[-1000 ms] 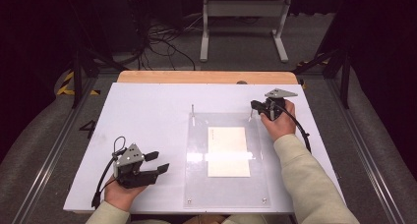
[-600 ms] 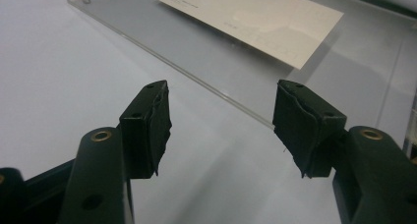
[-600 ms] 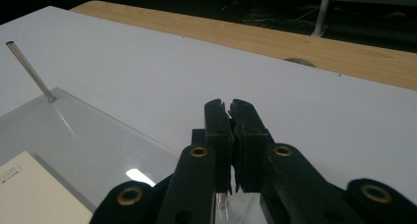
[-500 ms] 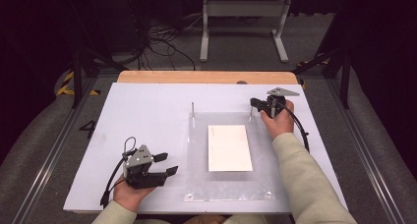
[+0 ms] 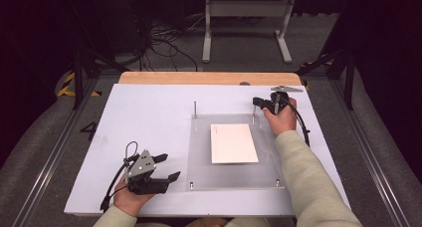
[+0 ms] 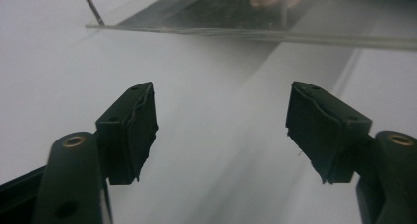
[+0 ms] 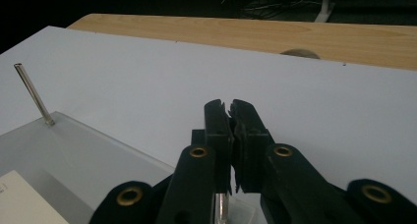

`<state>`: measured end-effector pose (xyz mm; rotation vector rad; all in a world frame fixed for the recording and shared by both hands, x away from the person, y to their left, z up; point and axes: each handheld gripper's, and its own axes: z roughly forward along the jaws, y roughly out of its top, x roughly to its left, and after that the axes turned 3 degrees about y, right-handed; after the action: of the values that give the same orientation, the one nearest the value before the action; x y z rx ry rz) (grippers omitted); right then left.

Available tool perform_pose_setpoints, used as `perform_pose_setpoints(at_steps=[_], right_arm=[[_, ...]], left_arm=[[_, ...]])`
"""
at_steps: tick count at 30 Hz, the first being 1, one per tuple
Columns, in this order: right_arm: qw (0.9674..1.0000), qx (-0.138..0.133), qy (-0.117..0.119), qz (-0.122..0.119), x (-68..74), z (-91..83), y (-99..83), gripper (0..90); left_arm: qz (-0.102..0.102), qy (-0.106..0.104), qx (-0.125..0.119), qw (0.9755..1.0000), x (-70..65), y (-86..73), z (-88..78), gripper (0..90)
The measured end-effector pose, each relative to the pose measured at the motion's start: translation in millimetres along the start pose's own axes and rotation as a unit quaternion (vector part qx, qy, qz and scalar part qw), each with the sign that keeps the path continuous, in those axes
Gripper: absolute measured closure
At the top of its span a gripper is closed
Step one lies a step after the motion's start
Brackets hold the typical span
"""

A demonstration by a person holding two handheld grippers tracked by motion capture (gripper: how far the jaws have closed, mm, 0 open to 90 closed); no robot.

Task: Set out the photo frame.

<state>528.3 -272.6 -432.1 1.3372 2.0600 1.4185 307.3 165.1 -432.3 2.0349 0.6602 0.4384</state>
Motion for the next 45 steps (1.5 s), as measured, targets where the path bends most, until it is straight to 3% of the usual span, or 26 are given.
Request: perform_pose_setpoints(at_steps=[7,14,16,20,21,22,23,29,33,38,42,45], right_arm=[[0.9999,0.000,0.002,0.012,-2.2,2.1,0.7,85.8],[0.9999,0.002,0.002,0.014,-2.2,2.3,1.3,85.8],[0.9999,0.003,0.002,0.013,-2.1,2.2,1.3,85.8],[0.9998,0.000,0.003,0.018,-2.8,2.3,0.6,85.8],[0.9998,-0.001,0.003,0.018,-2.9,2.4,0.5,85.7],[0.9998,-0.001,0.005,0.019,-3.3,2.3,0.4,85.7],[0.9998,-0.001,0.005,0.019,-3.4,2.2,0.3,85.7],[0.9998,0.003,0.004,0.019,-2.4,1.1,1.6,85.5],[0.9993,0.004,0.009,0.036,-2.6,-1.3,2.1,84.9],[0.9997,0.018,-0.012,0.009,6.3,-9.0,5.1,80.7],[0.9999,-0.005,0.011,0.005,13.5,-30.5,9.3,75.5],[0.9996,-0.008,0.012,-0.025,21.1,-49.7,8.0,71.5]], left_arm=[[0.022,-0.009,-0.038,0.9990,-6.7,8.0,5.6,19.5],[0.057,-0.010,-0.064,0.9963,-22.7,22.0,32.2,17.3],[0.062,-0.014,-0.073,0.9954,-27.9,28.1,37.4,20.8],[0.082,0.006,-0.083,0.9931,-35.9,33.4,41.5,28.4],[0.090,0.012,-0.088,0.9920,-37.5,33.9,41.6,32.4],[0.093,0.018,-0.091,0.9913,-39.2,33.9,40.9,42.8],[0.102,0.027,-0.101,0.9893,-40.1,35.0,39.7,47.4],[0.114,0.038,-0.092,0.9885,-41.7,36.5,37.9,51.1],[0.114,0.037,-0.090,0.9887,-39.5,36.8,37.2,51.1],[0.115,0.037,-0.088,0.9888,-37.1,37.0,36.0,51.2],[0.110,0.034,-0.086,0.9896,-35.5,39.5,35.1,51.1],[0.109,0.030,-0.086,0.9899,-34.3,41.0,34.3,51.1]])
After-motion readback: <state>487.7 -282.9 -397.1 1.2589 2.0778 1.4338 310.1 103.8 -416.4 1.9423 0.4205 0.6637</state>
